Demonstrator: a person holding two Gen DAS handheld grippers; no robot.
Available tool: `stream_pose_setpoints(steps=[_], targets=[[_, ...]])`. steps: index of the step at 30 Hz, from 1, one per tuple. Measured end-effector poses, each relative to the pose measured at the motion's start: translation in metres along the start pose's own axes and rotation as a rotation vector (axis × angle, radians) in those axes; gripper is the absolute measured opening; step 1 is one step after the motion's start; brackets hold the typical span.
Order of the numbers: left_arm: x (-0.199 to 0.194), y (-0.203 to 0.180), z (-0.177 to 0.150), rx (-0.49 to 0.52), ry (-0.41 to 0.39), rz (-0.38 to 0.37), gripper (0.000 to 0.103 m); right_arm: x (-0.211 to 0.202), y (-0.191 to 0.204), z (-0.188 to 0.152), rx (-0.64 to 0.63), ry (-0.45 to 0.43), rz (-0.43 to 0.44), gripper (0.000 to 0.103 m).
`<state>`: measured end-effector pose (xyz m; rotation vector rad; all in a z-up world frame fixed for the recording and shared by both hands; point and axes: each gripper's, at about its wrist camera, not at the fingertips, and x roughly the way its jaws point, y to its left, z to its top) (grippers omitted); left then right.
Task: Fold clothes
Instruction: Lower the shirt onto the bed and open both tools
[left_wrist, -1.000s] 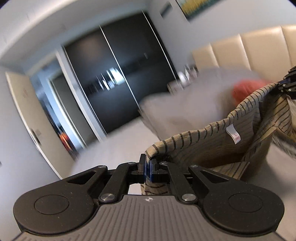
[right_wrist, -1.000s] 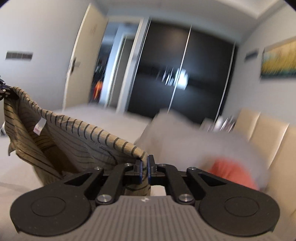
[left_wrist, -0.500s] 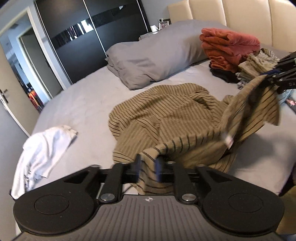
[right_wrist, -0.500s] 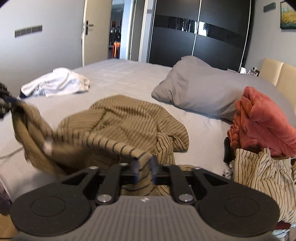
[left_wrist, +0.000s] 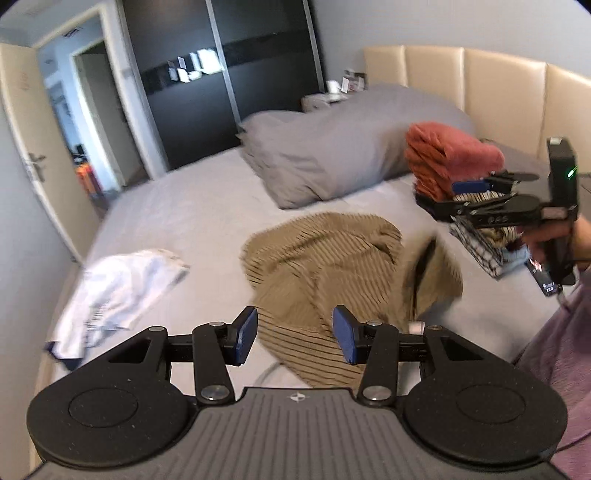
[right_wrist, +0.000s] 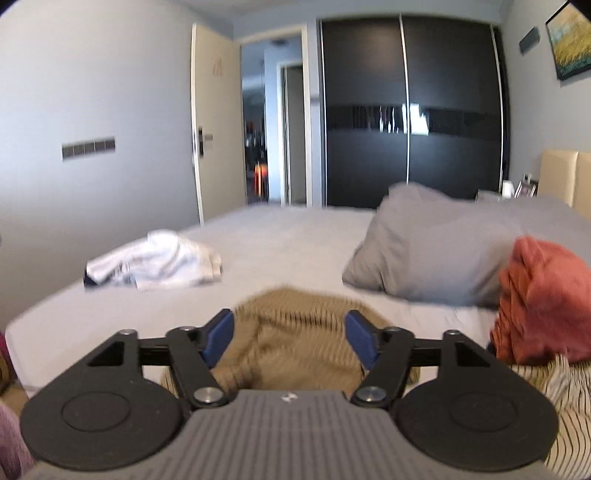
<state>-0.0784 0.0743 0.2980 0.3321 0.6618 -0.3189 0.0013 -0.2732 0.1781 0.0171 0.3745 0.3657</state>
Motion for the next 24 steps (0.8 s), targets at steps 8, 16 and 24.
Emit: stream_pose_setpoints(steps=[8,16,24], targets=[[-0.167,0.015,0.050,-0.018,-0.153,0.156,0.043,0.020,0.005,0.007,0.088,-0.011,-0.028,0.077],[-0.301,0.014,0.089,-0.034,-0.316,0.253,0.045,0.023,0.005,0.013,0.116,-0.054,-0.071,0.079],[-0.363,0.038,0.121,-0.131,-0.423,0.204,0.047,0.017,-0.007,0.021,0.149,-0.125,-0.122,0.081]])
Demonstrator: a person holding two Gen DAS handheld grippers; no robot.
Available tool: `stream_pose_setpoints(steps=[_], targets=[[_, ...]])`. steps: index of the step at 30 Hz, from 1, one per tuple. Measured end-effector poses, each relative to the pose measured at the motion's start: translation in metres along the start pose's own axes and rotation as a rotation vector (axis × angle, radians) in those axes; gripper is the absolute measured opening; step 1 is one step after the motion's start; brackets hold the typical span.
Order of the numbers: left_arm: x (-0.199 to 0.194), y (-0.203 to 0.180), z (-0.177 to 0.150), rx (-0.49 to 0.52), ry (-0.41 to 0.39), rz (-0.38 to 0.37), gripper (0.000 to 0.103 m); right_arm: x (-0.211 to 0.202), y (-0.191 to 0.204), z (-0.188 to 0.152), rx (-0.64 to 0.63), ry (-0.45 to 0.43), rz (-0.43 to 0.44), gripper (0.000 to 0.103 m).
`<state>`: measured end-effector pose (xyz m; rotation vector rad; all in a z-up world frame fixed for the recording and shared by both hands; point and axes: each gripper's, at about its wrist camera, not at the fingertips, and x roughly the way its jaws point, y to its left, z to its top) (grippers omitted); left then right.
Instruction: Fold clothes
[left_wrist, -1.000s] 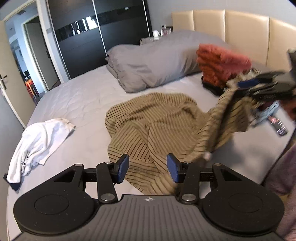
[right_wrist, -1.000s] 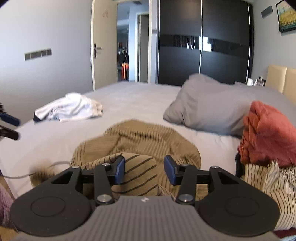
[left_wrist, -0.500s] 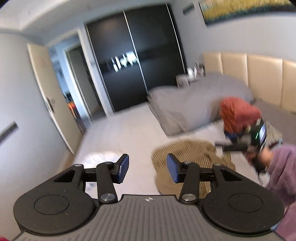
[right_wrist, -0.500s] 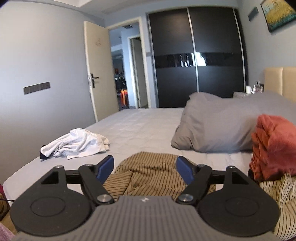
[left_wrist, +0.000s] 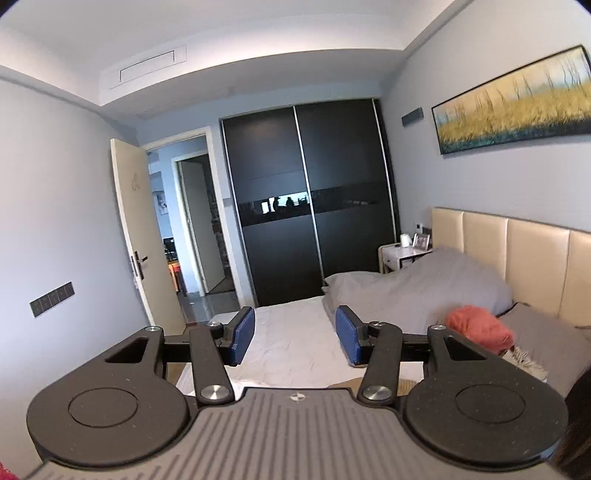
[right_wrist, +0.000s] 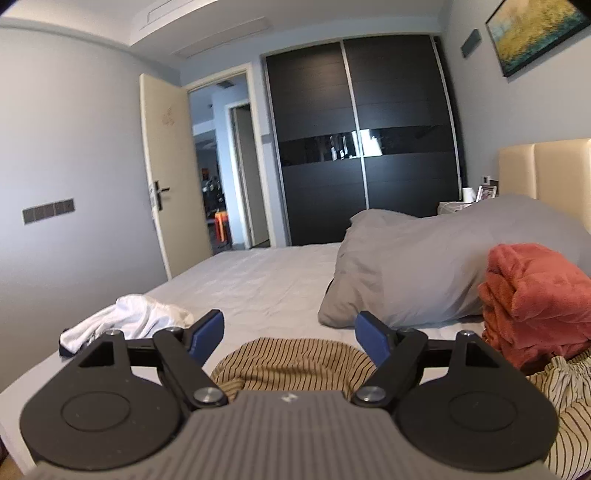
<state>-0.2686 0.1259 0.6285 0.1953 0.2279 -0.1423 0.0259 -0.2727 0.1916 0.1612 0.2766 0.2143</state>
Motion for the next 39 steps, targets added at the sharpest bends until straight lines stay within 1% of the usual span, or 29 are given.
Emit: stream_pose_setpoints(steps=[4,7,9,10,11,13,17,20,21,23,25,28,30,35,39], targets=[[0.023,0.010,0.001,-0.023,0.030,-0.042,0.048,-0.009,-0.007,0.009,0.005,-0.054,-0.022,0.081],[0.037,0.024,0.000,-0.051,0.046,-0.043,0.048,-0.016,-0.015,0.014,0.006,-0.087,-0.038,0.084],[0.049,0.034,-0.006,-0.079,0.072,-0.024,0.048,-0.014,-0.019,0.012,-0.019,-0.060,-0.053,0.084],[0.061,0.036,-0.014,-0.078,0.106,-0.012,0.050,-0.010,-0.020,0.009,-0.032,-0.032,-0.051,0.084],[0.077,0.035,-0.026,-0.066,0.152,-0.015,0.051,-0.007,-0.022,0.005,-0.041,-0.004,-0.053,0.084],[0.117,0.031,-0.058,-0.054,0.248,-0.059,0.051,-0.001,-0.024,-0.002,-0.056,0.046,-0.056,0.084],[0.200,0.022,-0.125,-0.076,0.400,-0.178,0.051,0.006,-0.022,-0.017,-0.111,0.111,-0.058,0.084],[0.253,0.013,-0.174,-0.077,0.475,-0.240,0.051,0.010,-0.021,-0.028,-0.156,0.149,-0.060,0.084],[0.270,0.011,-0.190,-0.088,0.501,-0.273,0.051,0.011,-0.022,-0.032,-0.171,0.163,-0.064,0.084],[0.307,0.007,-0.225,-0.132,0.564,-0.346,0.051,0.013,-0.025,-0.040,-0.194,0.192,-0.080,0.083],[0.337,0.006,-0.258,-0.173,0.593,-0.390,0.051,0.016,-0.029,-0.048,-0.211,0.221,-0.093,0.083],[0.392,0.001,-0.305,-0.236,0.636,-0.419,0.051,0.024,-0.038,-0.057,-0.236,0.267,-0.116,0.083],[0.425,-0.002,-0.328,-0.265,0.654,-0.423,0.051,0.032,-0.044,-0.063,-0.247,0.302,-0.130,0.082],[0.505,-0.002,-0.384,-0.292,0.692,-0.396,0.051,0.060,-0.058,-0.076,-0.262,0.382,-0.136,0.081],[0.565,-0.003,-0.417,-0.305,0.693,-0.356,0.051,0.093,-0.069,-0.087,-0.269,0.454,-0.124,0.081]])
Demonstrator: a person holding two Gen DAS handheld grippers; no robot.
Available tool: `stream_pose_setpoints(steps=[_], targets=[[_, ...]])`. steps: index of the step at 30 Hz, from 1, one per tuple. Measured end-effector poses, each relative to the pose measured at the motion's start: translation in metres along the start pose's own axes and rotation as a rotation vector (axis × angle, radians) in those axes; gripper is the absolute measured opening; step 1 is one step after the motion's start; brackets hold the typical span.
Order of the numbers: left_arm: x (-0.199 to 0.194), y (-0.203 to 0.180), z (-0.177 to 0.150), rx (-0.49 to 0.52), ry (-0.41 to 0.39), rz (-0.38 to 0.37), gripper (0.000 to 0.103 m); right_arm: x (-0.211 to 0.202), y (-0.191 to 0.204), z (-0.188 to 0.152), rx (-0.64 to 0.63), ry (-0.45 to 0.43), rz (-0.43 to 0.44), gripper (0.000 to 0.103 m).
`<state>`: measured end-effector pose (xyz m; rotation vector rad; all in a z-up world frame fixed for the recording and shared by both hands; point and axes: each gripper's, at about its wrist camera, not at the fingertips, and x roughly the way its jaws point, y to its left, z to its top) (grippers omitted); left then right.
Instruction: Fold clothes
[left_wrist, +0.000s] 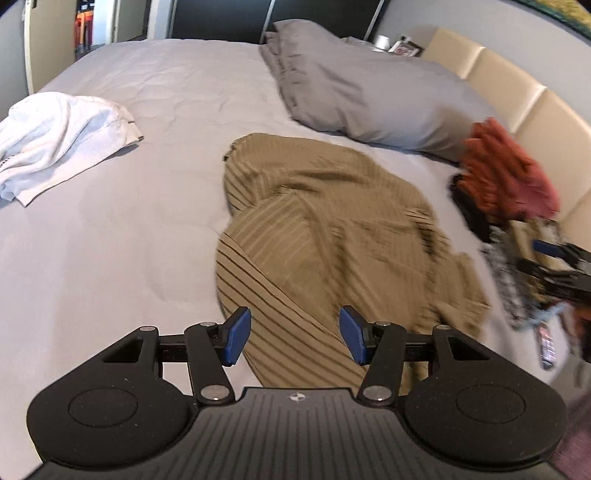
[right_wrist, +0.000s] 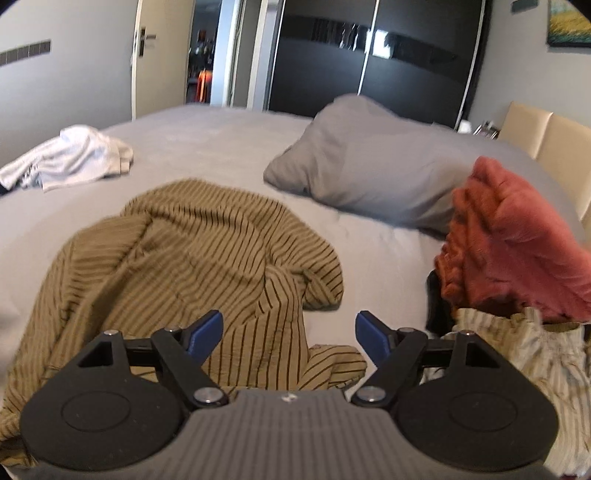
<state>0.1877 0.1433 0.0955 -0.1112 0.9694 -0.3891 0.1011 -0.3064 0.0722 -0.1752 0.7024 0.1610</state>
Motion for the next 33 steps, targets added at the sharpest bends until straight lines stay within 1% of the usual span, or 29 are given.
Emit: stream_pose_setpoints(steps=[2,5,8,13,16,17,18,19,20,21,22,24,26,29,31,33], targets=[[0.025,0.012,0.005,-0.023,-0.008,0.000,0.051,0.020,-0.003,0.001,-0.005,0.037,0.009,0.081],[0.063,0.027,0.010,-0.078,0.004,-0.012,0.053,0.059,-0.009,-0.002,0.003,0.106,0.022,0.081],[0.095,0.039,0.010,-0.092,0.031,0.028,0.053,0.092,-0.017,-0.006,0.024,0.169,0.016,0.081],[0.119,0.058,0.008,-0.171,0.046,-0.023,0.053,0.138,-0.034,-0.013,0.119,0.252,0.001,0.081],[0.129,0.061,0.009,-0.202,0.052,-0.055,0.051,0.156,-0.041,-0.020,0.194,0.319,0.026,0.081],[0.133,0.061,0.008,-0.207,0.060,-0.059,0.043,0.162,-0.043,-0.023,0.222,0.348,0.040,0.074],[0.136,0.061,0.008,-0.213,0.073,-0.055,0.037,0.167,-0.044,-0.026,0.249,0.377,0.054,0.064],[0.141,0.059,0.008,-0.222,0.084,-0.050,0.026,0.169,-0.044,-0.028,0.274,0.408,0.061,0.035],[0.143,0.058,0.009,-0.230,0.085,-0.047,0.015,0.170,-0.044,-0.030,0.287,0.434,0.062,0.014],[0.144,0.057,0.009,-0.237,0.086,-0.044,0.011,0.168,-0.042,-0.029,0.276,0.435,0.056,0.013],[0.141,0.056,0.009,-0.240,0.078,-0.046,0.004,0.165,-0.040,-0.028,0.265,0.435,0.049,0.008],[0.133,0.054,0.010,-0.246,0.056,-0.048,0.003,0.156,-0.039,-0.025,0.252,0.428,0.027,0.006],[0.118,0.054,0.010,-0.259,0.031,-0.035,0.002,0.145,-0.040,-0.022,0.246,0.416,-0.002,0.005],[0.095,0.058,0.007,-0.265,0.003,0.020,0.002,0.126,-0.047,-0.023,0.214,0.422,-0.073,0.004],[0.076,0.065,0.004,-0.279,-0.014,0.069,0.002,0.111,-0.052,-0.025,0.170,0.428,-0.154,0.003],[0.058,0.076,0.001,-0.308,-0.020,0.122,0.001,0.095,-0.056,-0.032,0.123,0.432,-0.215,0.003]])
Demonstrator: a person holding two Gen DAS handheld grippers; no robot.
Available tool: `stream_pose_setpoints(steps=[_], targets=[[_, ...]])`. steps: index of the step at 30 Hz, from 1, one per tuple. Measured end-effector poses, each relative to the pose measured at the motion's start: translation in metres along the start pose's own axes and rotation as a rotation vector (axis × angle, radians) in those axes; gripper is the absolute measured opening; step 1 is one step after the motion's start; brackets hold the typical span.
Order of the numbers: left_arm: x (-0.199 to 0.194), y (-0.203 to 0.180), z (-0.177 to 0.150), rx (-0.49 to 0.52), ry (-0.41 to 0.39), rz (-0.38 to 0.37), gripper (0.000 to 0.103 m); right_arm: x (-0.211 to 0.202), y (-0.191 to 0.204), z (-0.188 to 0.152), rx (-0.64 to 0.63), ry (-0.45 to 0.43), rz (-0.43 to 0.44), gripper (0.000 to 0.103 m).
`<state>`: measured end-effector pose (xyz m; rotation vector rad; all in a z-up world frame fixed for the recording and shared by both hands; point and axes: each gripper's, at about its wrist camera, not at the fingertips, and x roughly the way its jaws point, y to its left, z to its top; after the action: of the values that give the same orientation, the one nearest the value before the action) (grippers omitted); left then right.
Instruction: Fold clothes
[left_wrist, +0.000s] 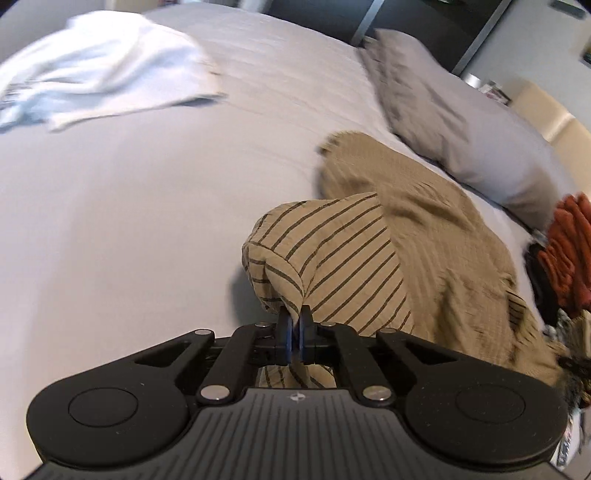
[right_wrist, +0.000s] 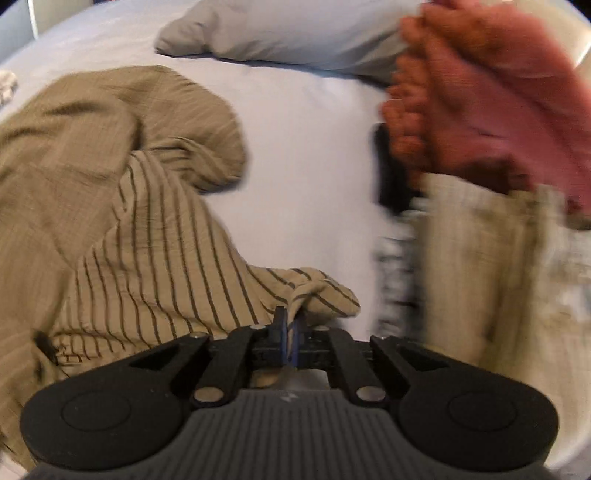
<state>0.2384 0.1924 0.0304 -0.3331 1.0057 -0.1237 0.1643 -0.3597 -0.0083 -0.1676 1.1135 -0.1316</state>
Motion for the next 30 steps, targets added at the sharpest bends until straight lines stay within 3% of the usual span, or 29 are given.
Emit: stream_pose_setpoints(steps=[5,10,13,15,17,18,19,20,26,30], targets=[[-0.046,0.040,0.003,-0.045,-0.061,0.127,0.001,-0.023,-0.026,-0.025,-0.043,-0.005,-0.128,0.003],[-0.074,0.072,-0.001,-0.082,-0.059,0.257,0.001,-0.040,-0.044,-0.047,-0.030,-0.003,-0.170,0.003],[-0.077,0.082,-0.005,-0.068,-0.042,0.290,0.002,-0.045,-0.045,-0.056,-0.030,-0.002,-0.132,0.003],[-0.077,0.086,-0.010,-0.055,-0.022,0.291,0.007,-0.050,-0.041,-0.062,-0.034,-0.025,-0.098,0.006],[-0.081,0.080,-0.013,-0.014,-0.037,0.343,0.028,-0.055,-0.036,-0.067,-0.056,-0.046,-0.105,0.015],[-0.085,0.076,-0.015,0.018,-0.054,0.355,0.033,-0.058,-0.034,-0.069,-0.066,-0.056,-0.108,0.021],[-0.090,0.070,-0.017,0.046,-0.074,0.355,0.042,-0.063,-0.032,-0.071,-0.077,-0.075,-0.109,0.036],[-0.095,0.064,-0.019,0.074,-0.092,0.353,0.046,-0.069,-0.030,-0.074,-0.084,-0.095,-0.103,0.041],[-0.107,0.027,-0.044,0.271,-0.092,0.224,0.046,-0.085,-0.022,-0.082,-0.123,-0.194,-0.015,0.040],[-0.101,-0.002,-0.072,0.417,-0.034,0.126,0.046,-0.087,-0.006,-0.087,-0.198,-0.244,0.085,0.039]])
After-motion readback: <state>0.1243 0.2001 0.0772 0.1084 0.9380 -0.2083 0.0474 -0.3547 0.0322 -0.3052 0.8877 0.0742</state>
